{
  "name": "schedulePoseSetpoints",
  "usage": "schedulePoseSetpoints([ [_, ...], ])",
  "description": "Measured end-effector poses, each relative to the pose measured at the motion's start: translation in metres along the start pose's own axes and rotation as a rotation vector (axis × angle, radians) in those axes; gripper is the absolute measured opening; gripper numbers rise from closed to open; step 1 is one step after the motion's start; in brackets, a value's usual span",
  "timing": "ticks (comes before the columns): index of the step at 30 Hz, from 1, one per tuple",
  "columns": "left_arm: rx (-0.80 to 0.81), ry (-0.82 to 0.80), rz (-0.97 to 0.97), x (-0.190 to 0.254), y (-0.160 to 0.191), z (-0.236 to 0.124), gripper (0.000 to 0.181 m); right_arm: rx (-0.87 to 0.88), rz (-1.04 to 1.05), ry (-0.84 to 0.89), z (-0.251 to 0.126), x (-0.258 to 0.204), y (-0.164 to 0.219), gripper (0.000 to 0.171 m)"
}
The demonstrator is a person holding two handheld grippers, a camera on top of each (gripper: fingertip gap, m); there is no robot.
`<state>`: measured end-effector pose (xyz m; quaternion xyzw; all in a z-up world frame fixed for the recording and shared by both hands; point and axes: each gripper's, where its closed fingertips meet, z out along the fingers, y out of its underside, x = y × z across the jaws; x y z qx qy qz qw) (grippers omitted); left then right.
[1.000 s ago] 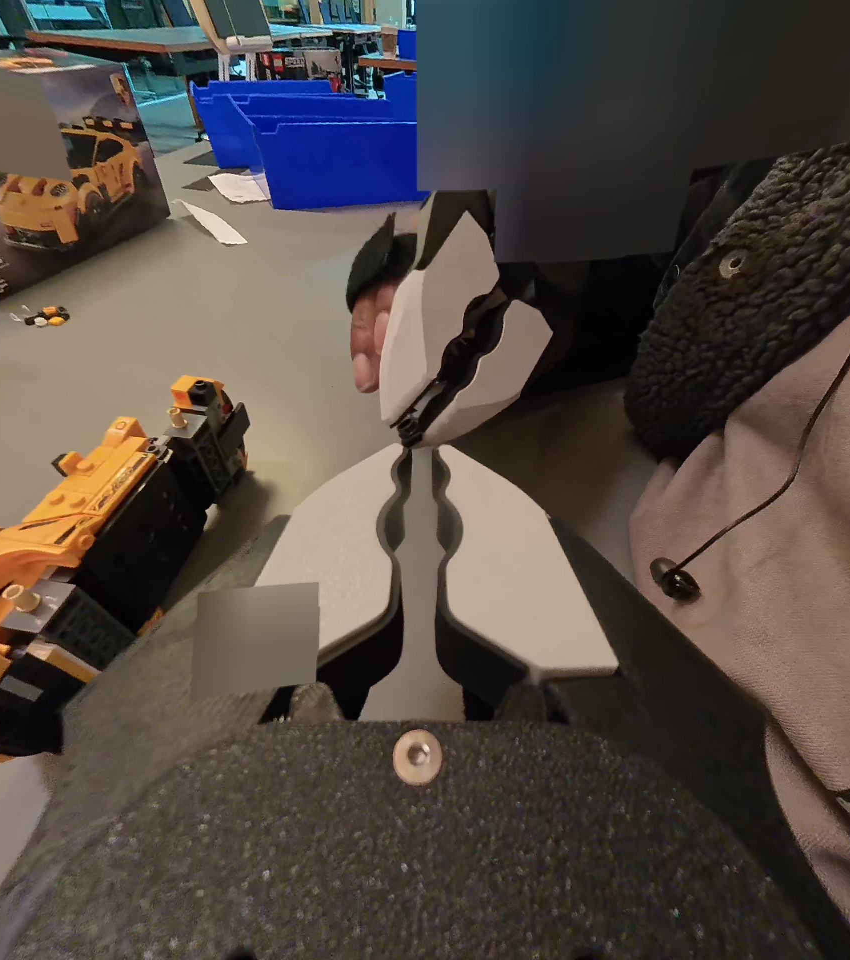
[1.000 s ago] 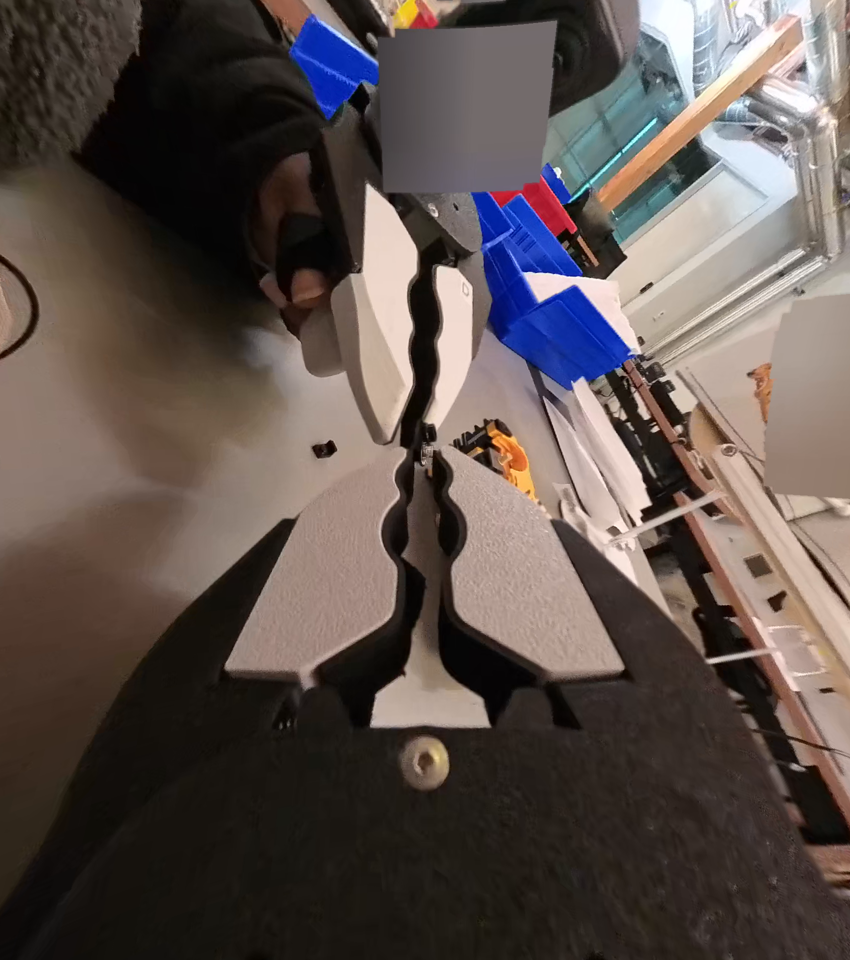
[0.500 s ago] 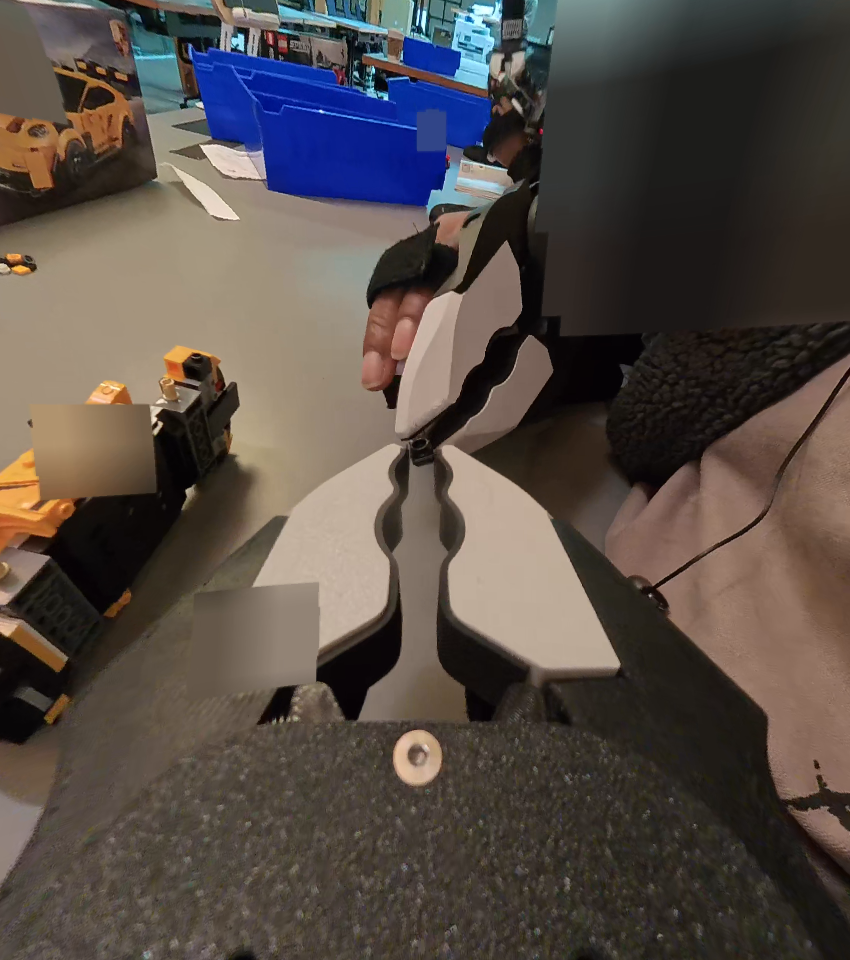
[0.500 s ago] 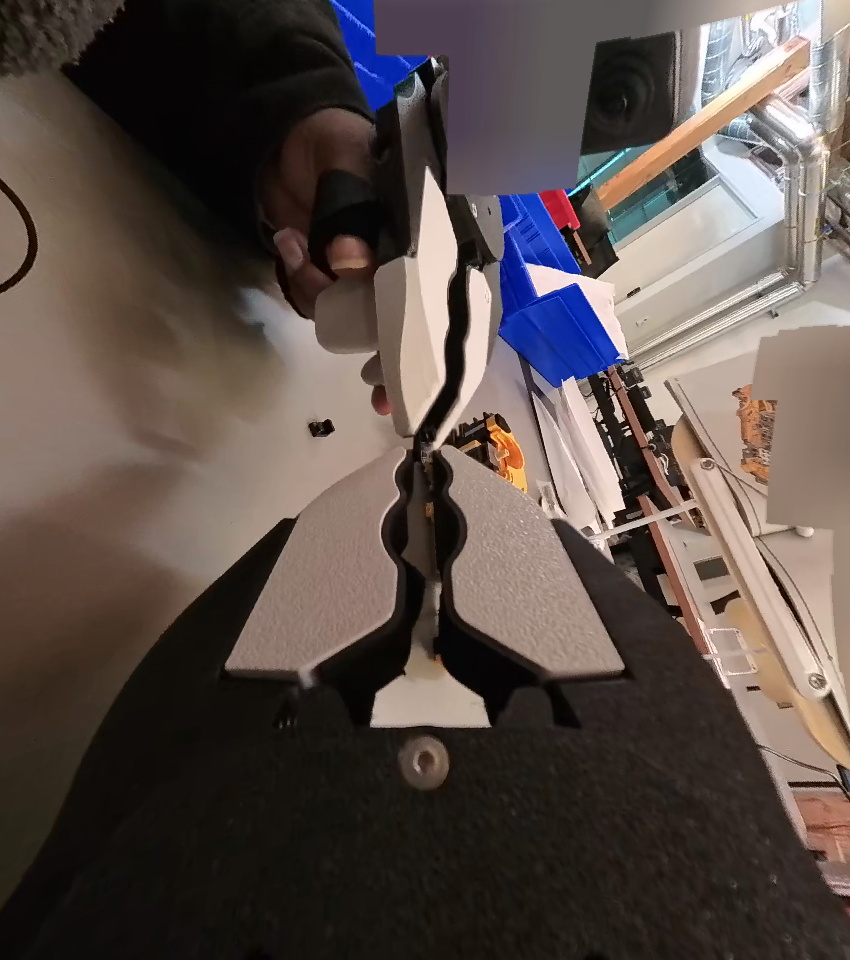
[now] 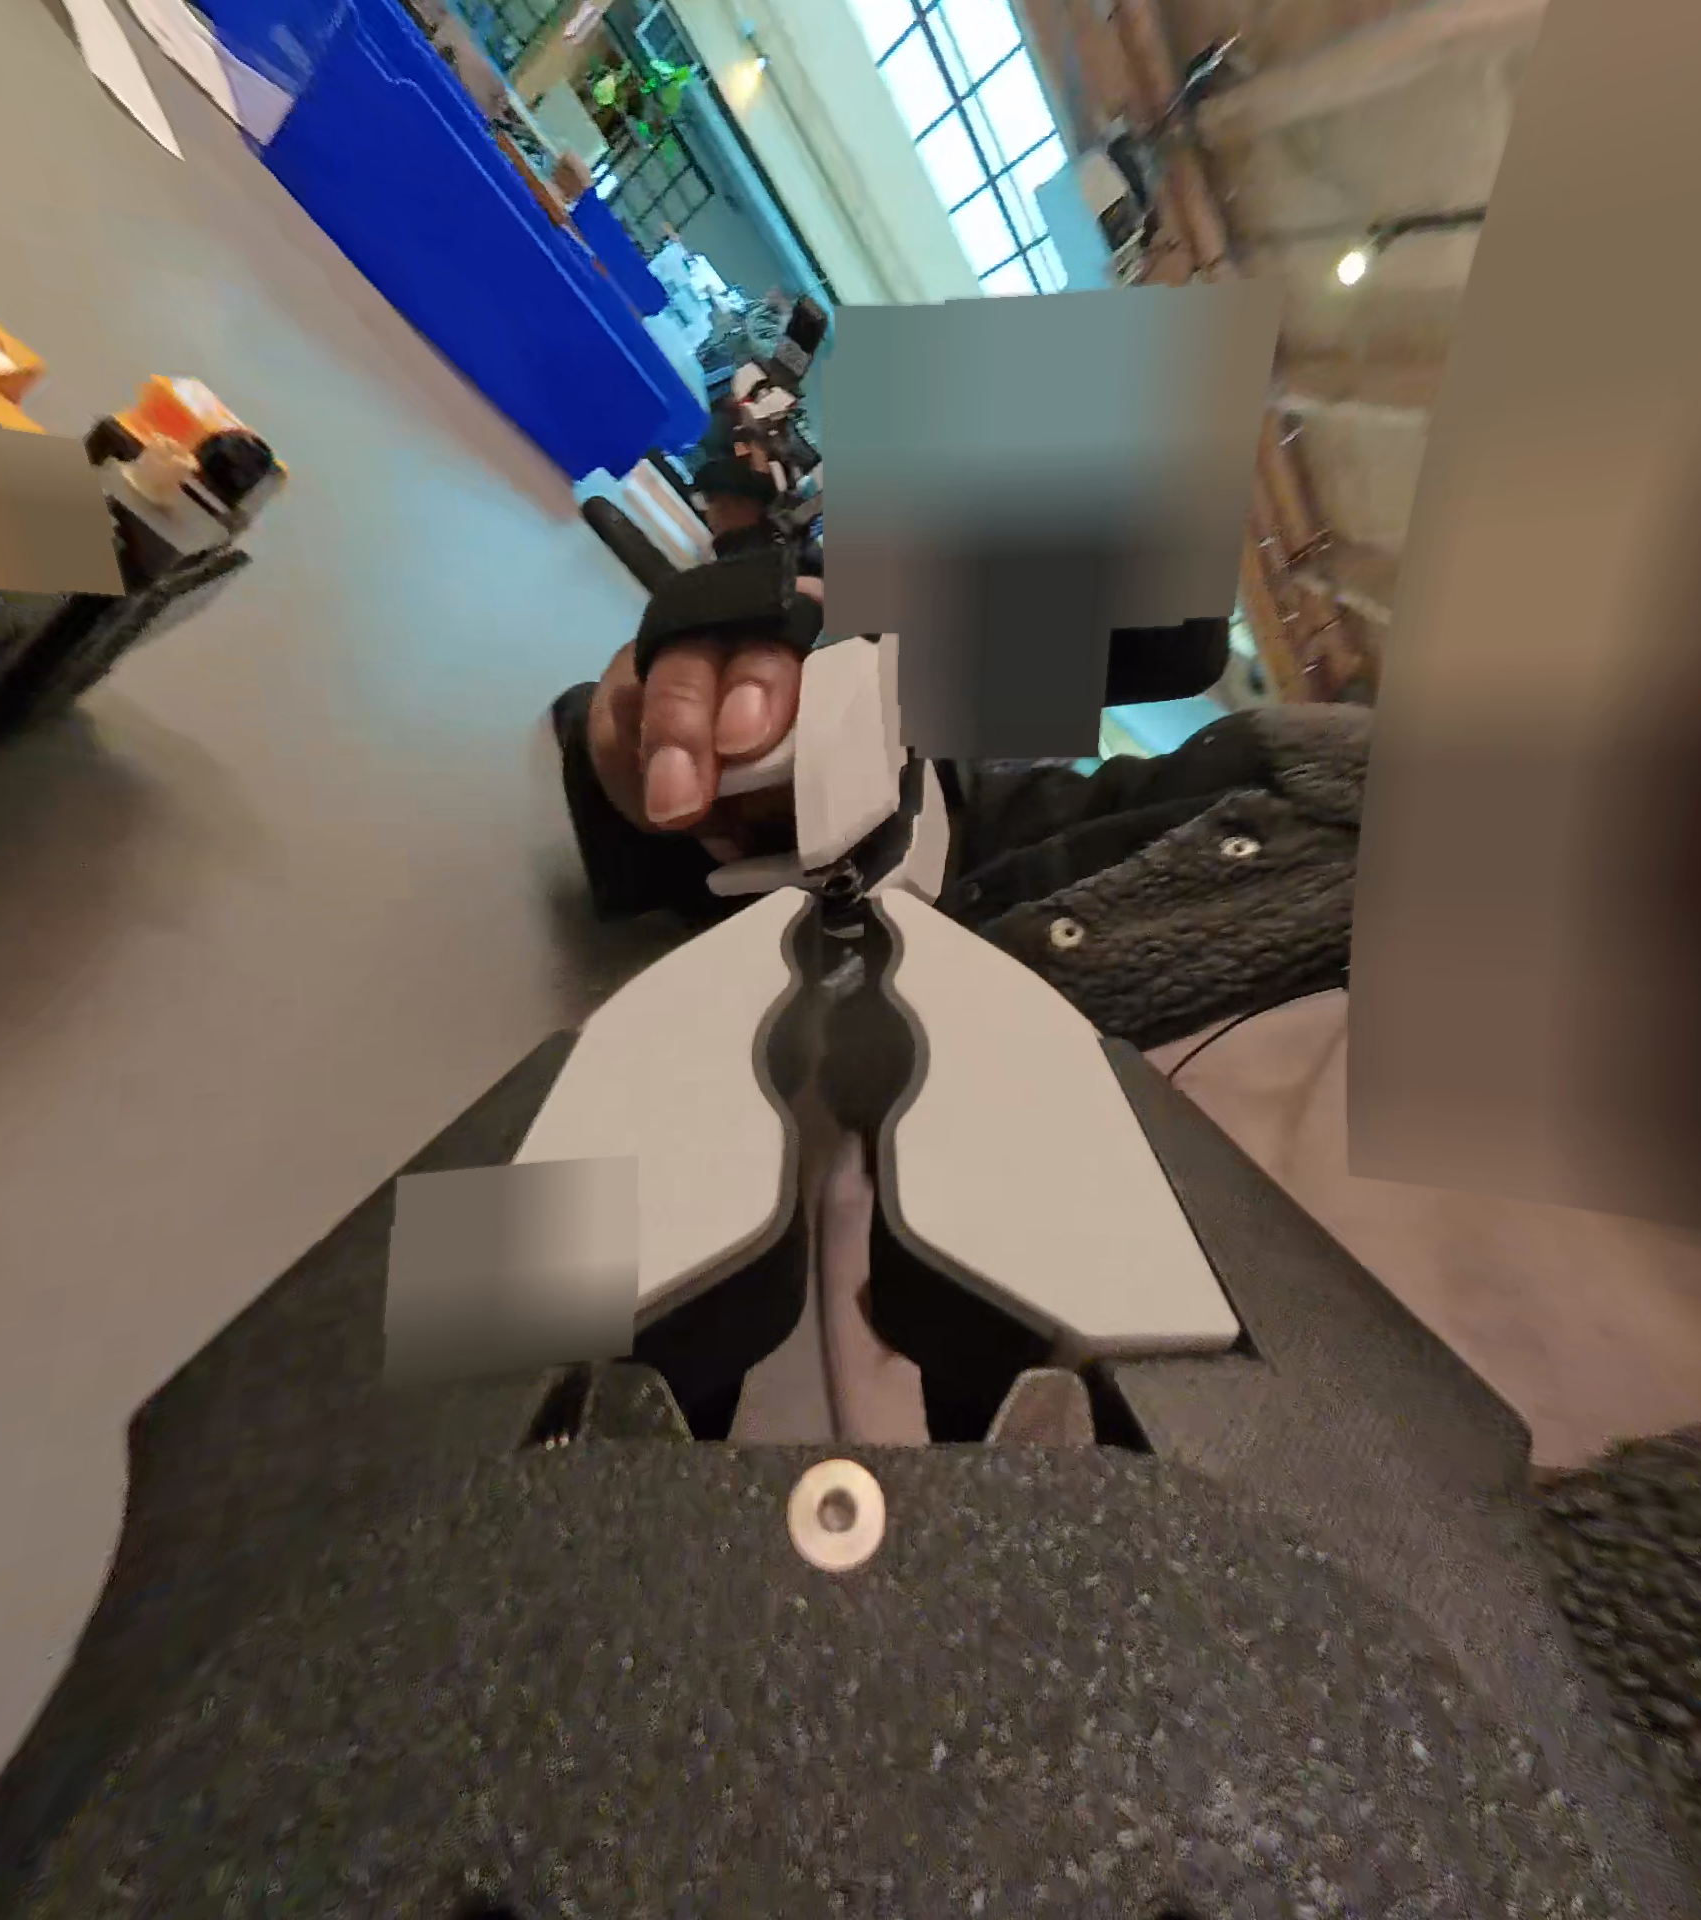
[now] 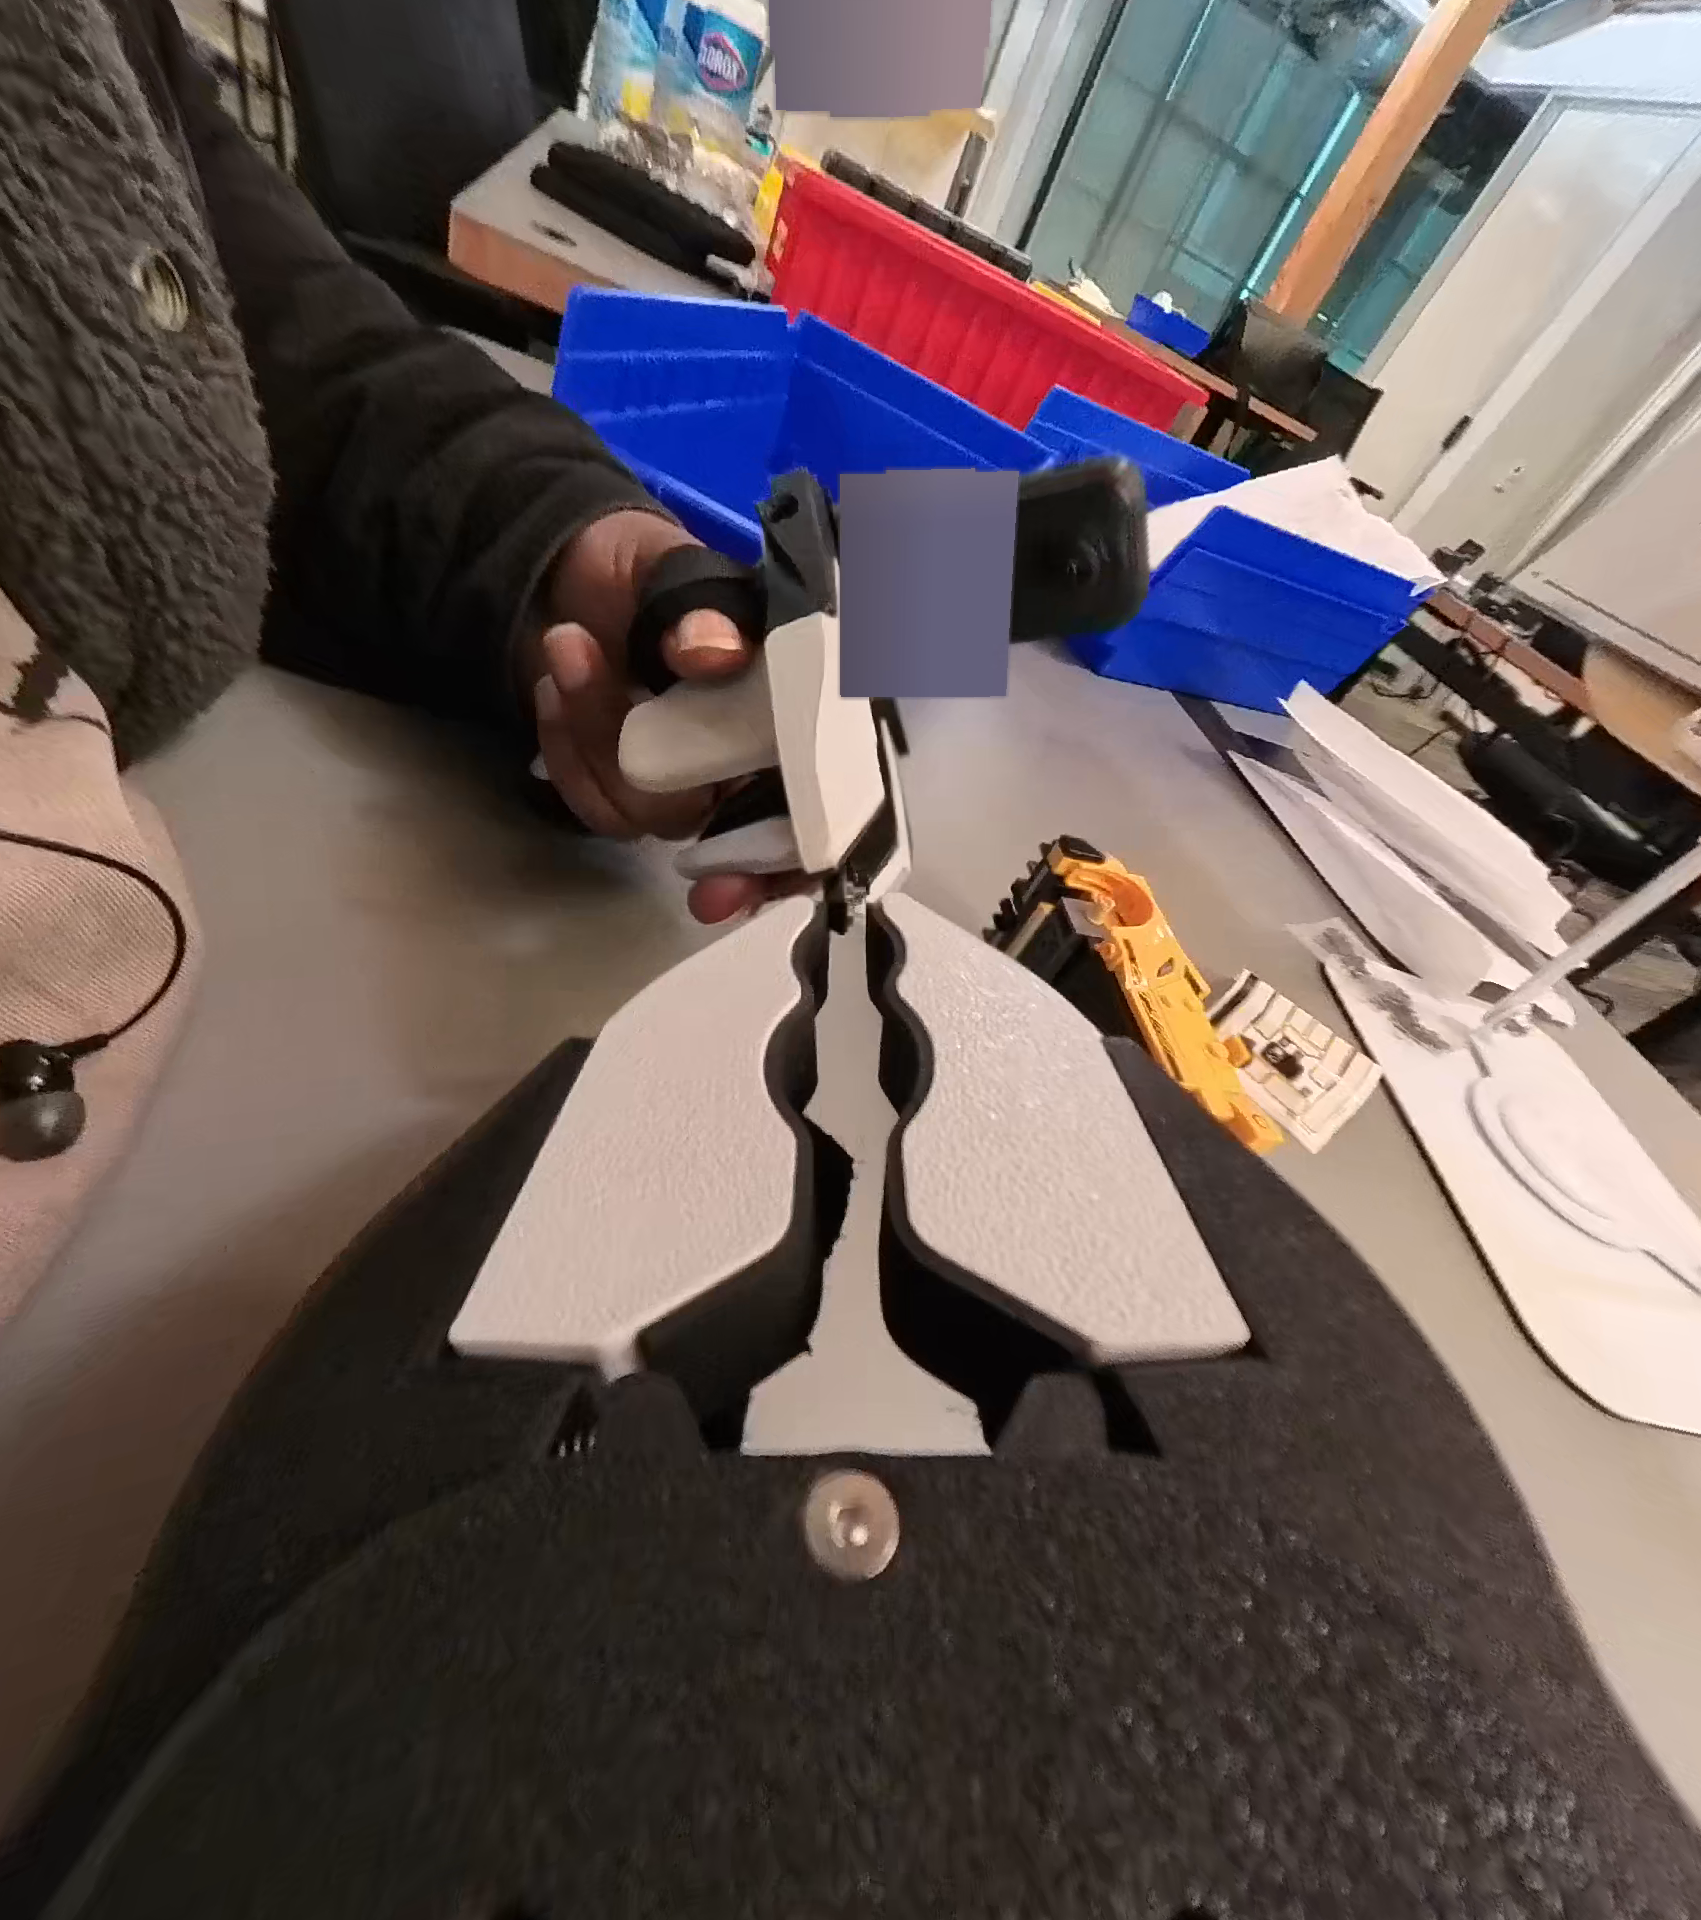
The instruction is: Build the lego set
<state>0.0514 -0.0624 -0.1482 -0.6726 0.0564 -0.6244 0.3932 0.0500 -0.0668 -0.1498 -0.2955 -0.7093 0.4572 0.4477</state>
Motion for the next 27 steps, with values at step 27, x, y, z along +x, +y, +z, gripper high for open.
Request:
schedulePoseSetpoints([
  [27, -0.037, 0.109, -0.123, 0.007, 0.008, 0.006, 0.007, 0.025, -0.002, -0.067, 0.001, -0.013, -0.007, 0.007],
])
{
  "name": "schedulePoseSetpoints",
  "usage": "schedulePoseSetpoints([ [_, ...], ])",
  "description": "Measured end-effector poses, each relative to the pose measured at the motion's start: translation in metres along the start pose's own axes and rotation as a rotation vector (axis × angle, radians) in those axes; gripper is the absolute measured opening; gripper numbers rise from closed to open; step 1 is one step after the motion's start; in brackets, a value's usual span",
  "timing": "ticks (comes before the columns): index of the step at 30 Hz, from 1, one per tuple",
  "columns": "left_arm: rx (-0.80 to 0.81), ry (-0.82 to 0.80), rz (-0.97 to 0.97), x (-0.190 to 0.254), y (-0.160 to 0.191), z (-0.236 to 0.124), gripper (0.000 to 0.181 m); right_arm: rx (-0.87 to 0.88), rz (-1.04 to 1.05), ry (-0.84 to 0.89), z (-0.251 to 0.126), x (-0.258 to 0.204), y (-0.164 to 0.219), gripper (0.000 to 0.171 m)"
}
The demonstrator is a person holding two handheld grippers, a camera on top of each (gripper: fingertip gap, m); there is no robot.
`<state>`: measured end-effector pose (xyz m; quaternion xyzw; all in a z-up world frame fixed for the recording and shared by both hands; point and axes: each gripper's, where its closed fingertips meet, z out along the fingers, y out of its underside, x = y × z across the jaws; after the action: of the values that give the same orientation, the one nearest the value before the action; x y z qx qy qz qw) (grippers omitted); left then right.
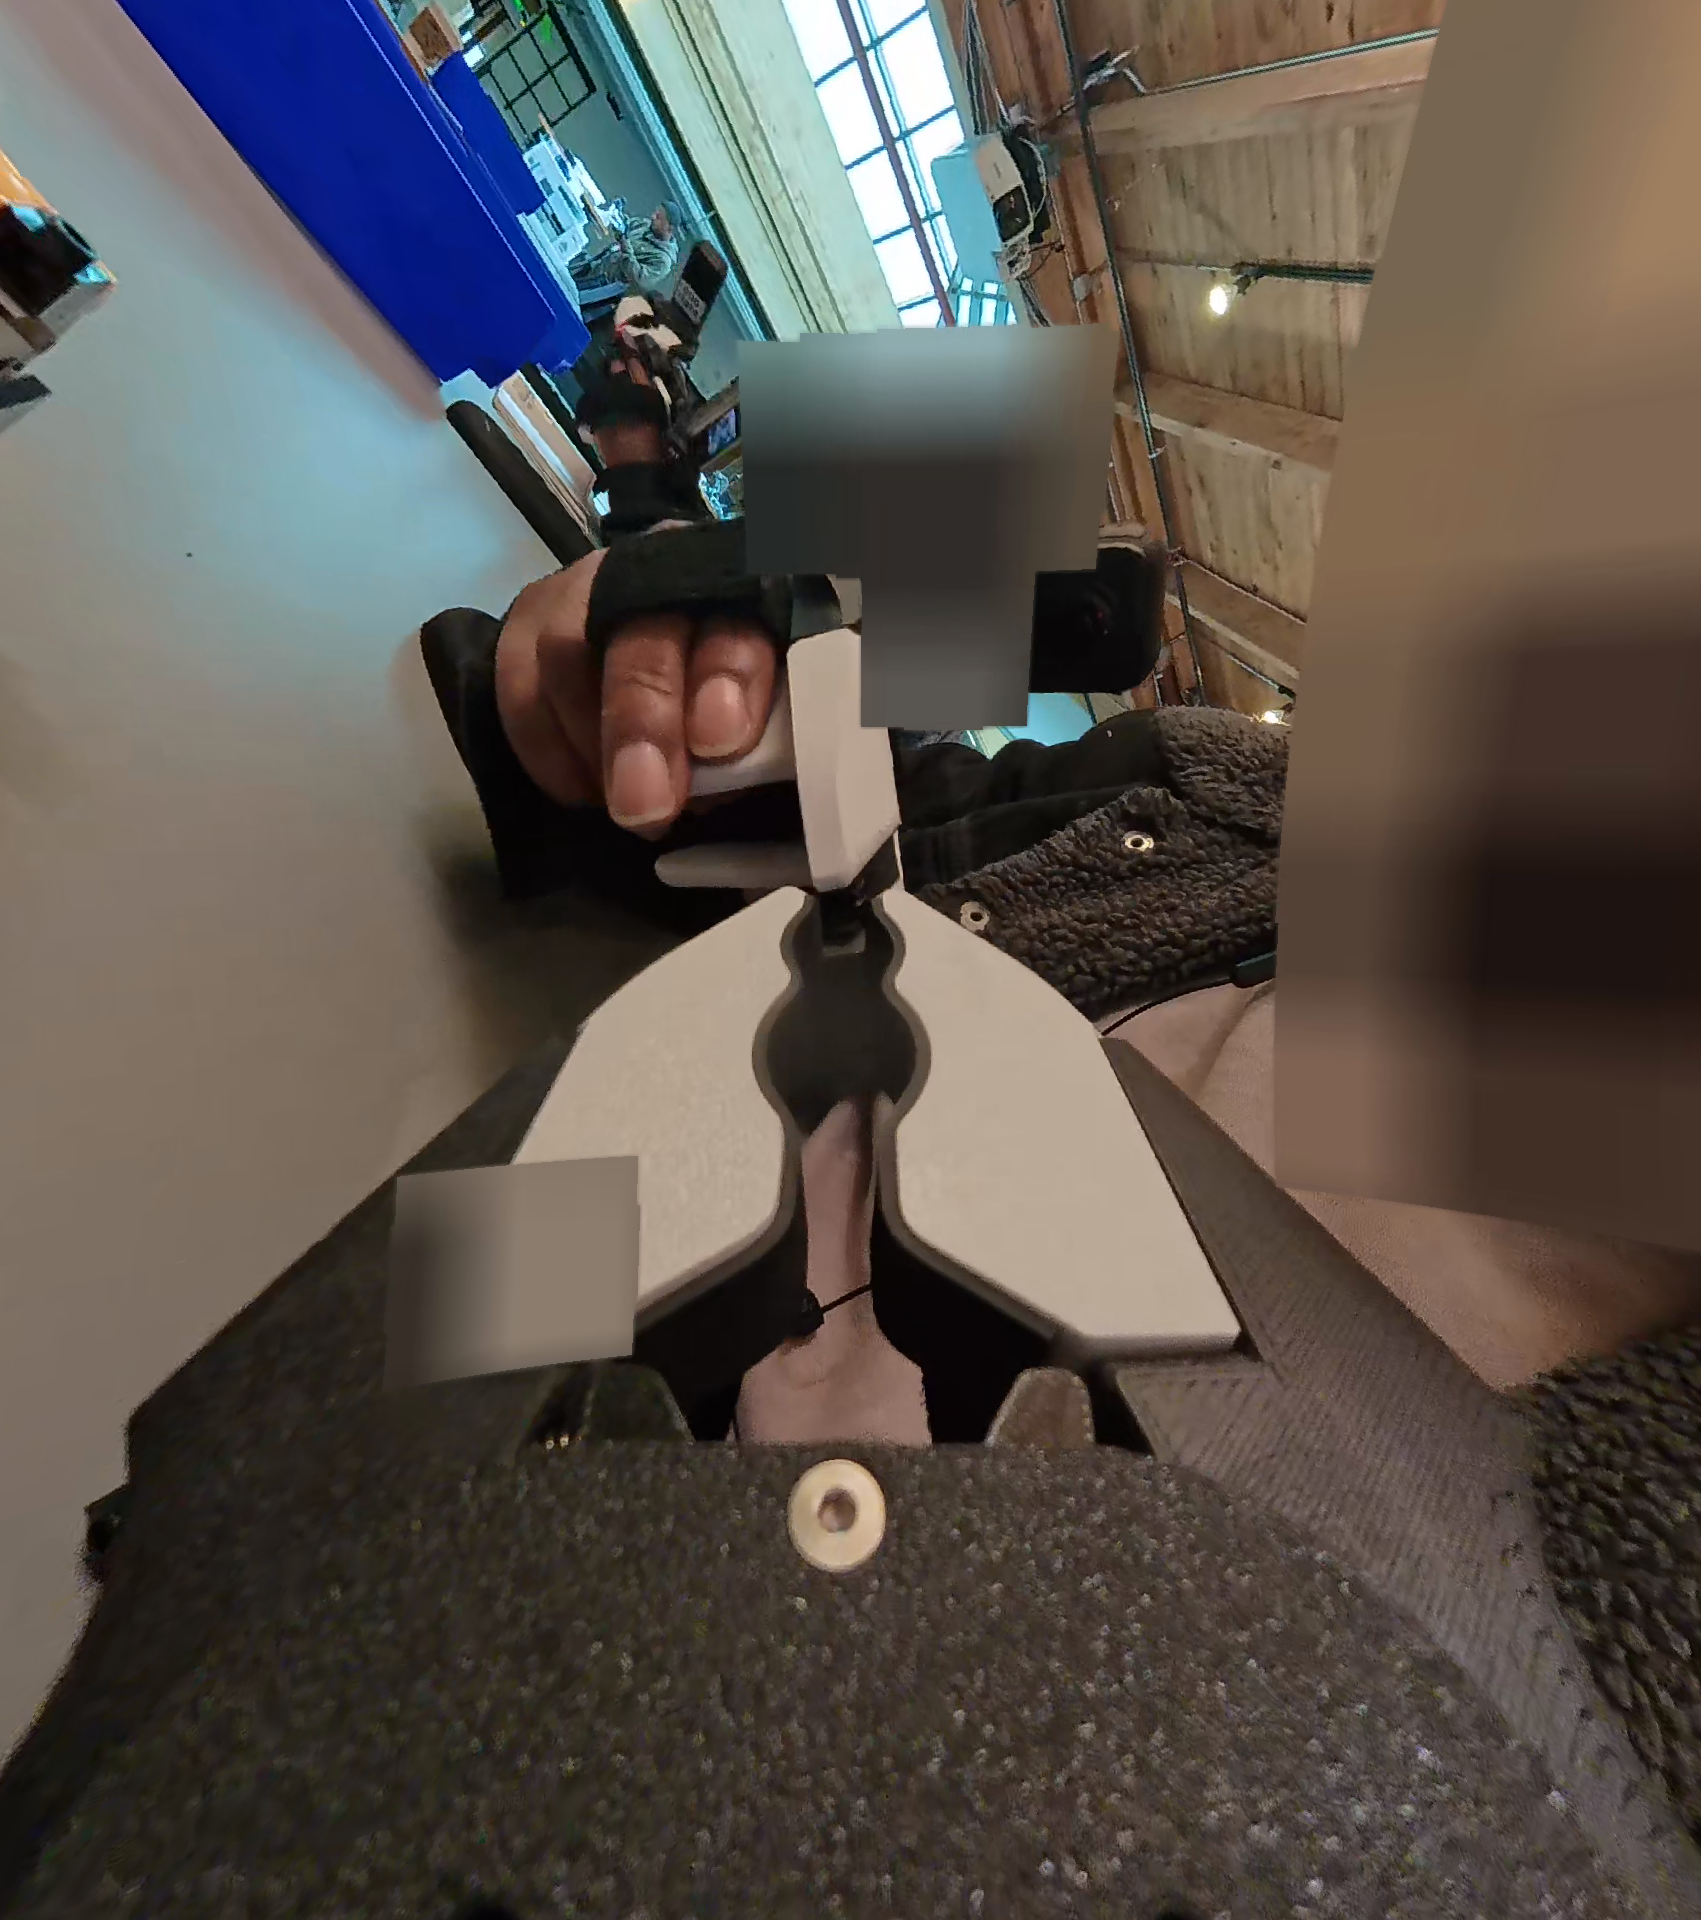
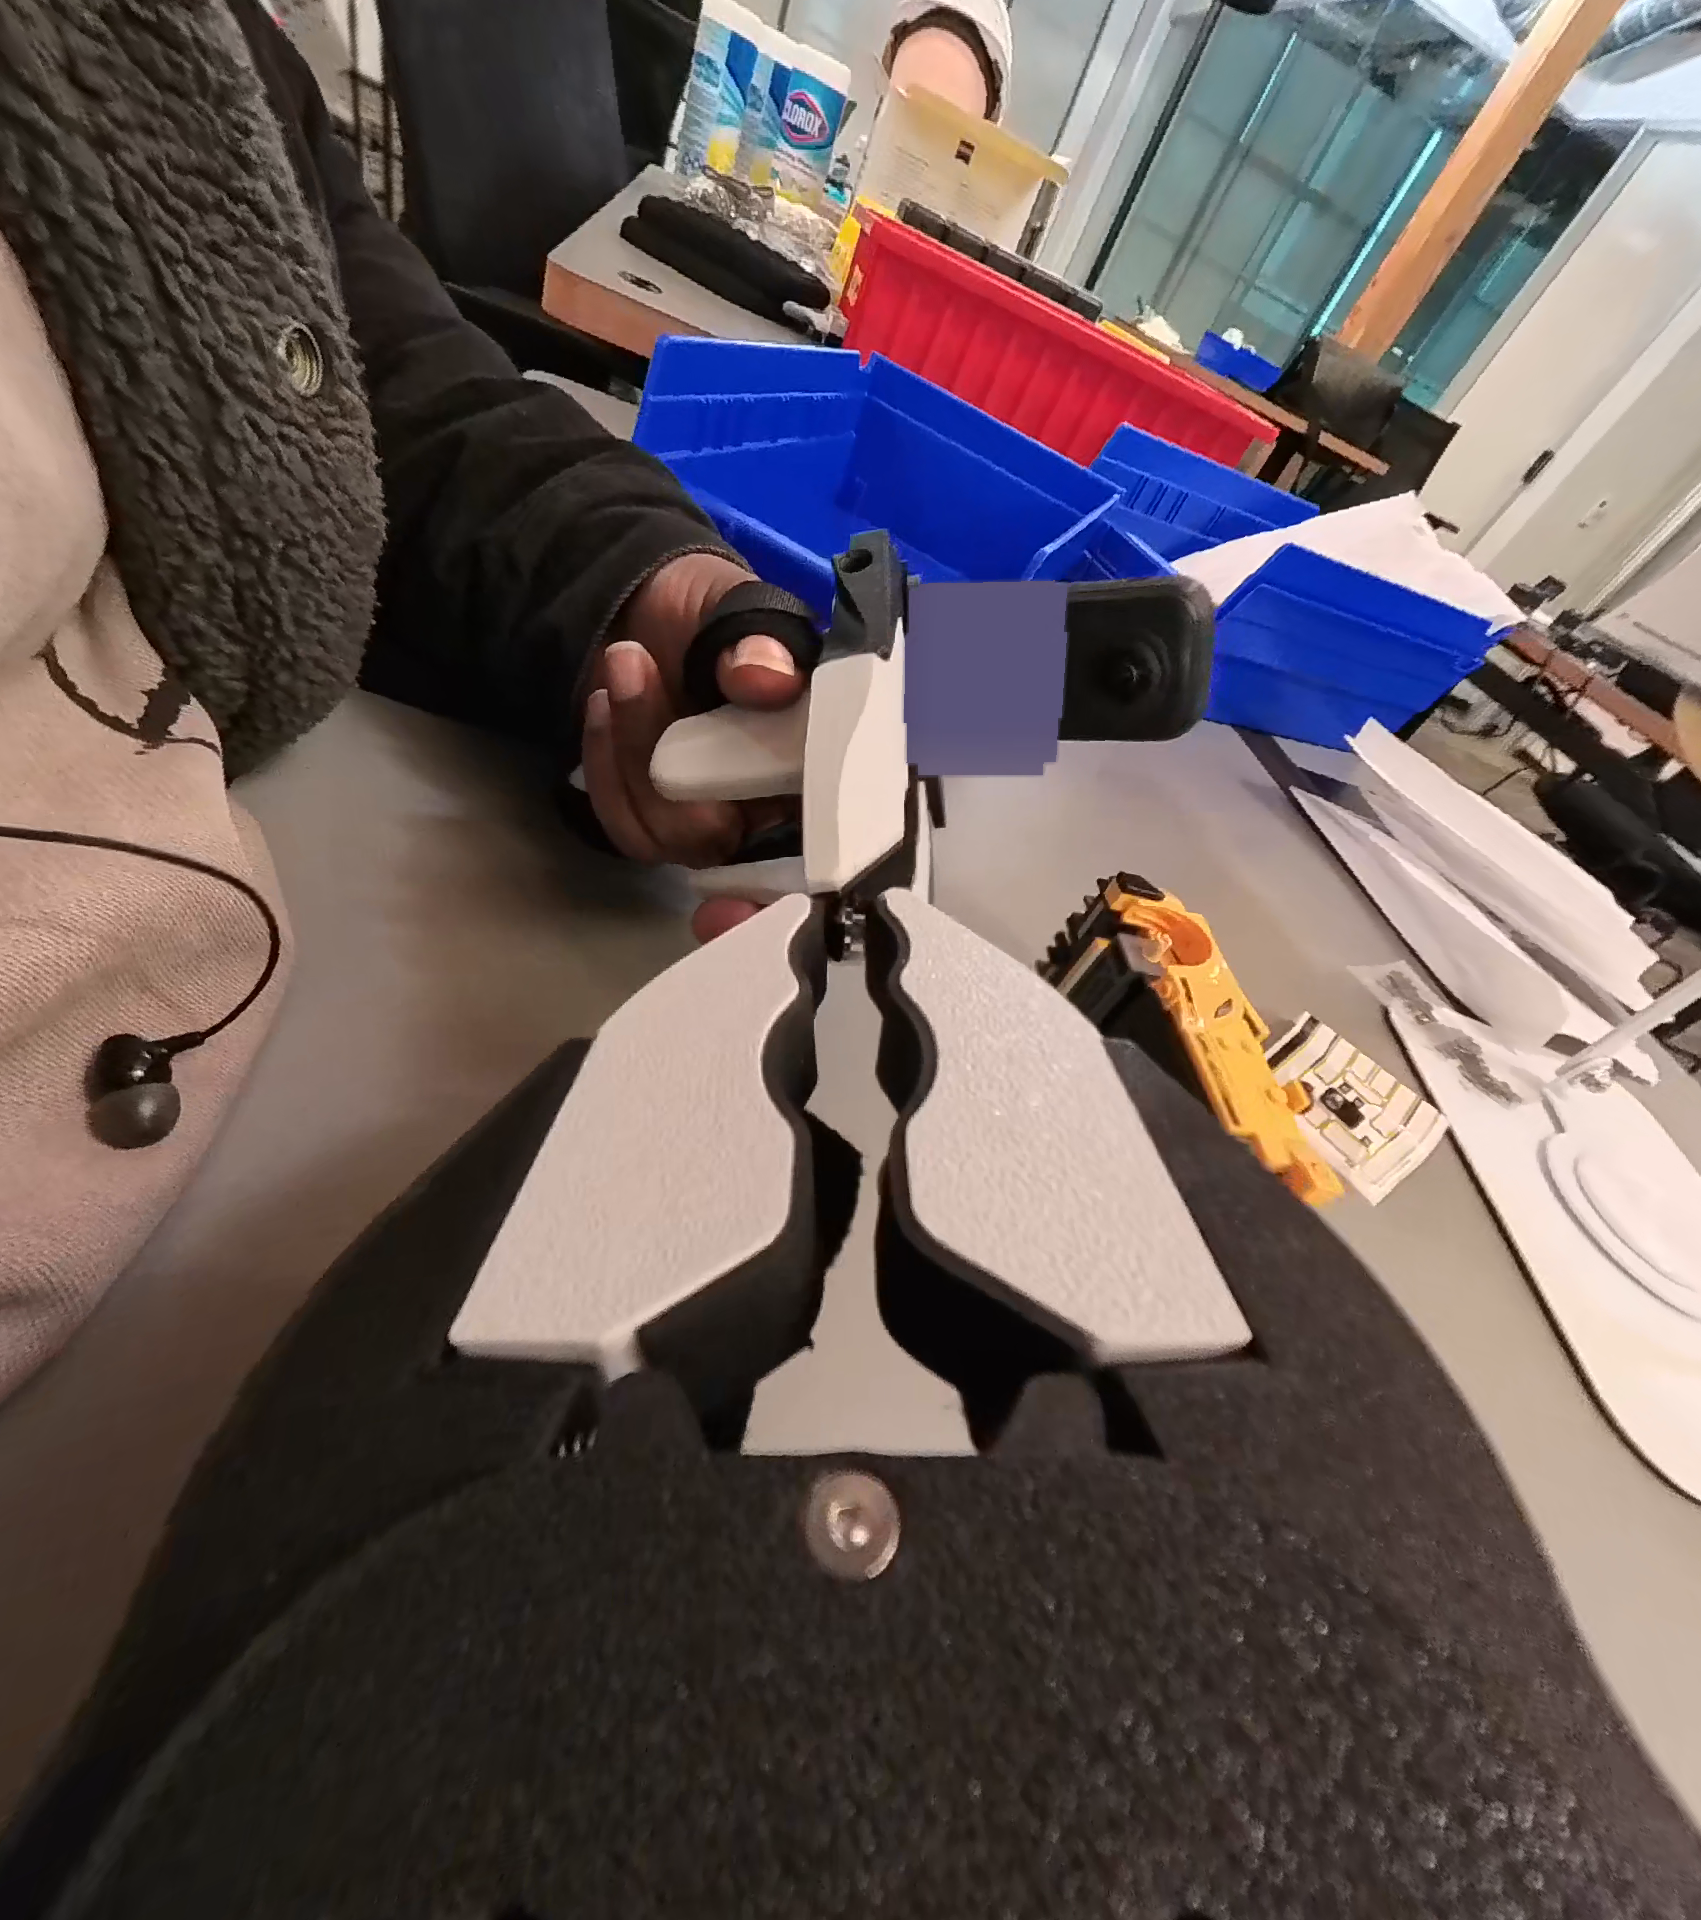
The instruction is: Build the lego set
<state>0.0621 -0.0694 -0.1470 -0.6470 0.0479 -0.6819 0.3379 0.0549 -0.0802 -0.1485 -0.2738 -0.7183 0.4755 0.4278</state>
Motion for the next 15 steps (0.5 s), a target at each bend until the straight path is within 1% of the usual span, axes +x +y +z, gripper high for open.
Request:
schedulePoseSetpoints([
  [9, 0.006, 0.009, -0.022, -0.0003, 0.0000, -0.0004, 0.008, -0.020, 0.045, -0.018, 0.0006, 0.0001, 0.0014, 0.006],
  [15, 0.001, 0.017, 0.008, 0.0036, 0.0005, 0.0008, 0.008, 0.009, 0.047, -0.032, -0.0009, -0.0002, -0.0024, 0.006],
])
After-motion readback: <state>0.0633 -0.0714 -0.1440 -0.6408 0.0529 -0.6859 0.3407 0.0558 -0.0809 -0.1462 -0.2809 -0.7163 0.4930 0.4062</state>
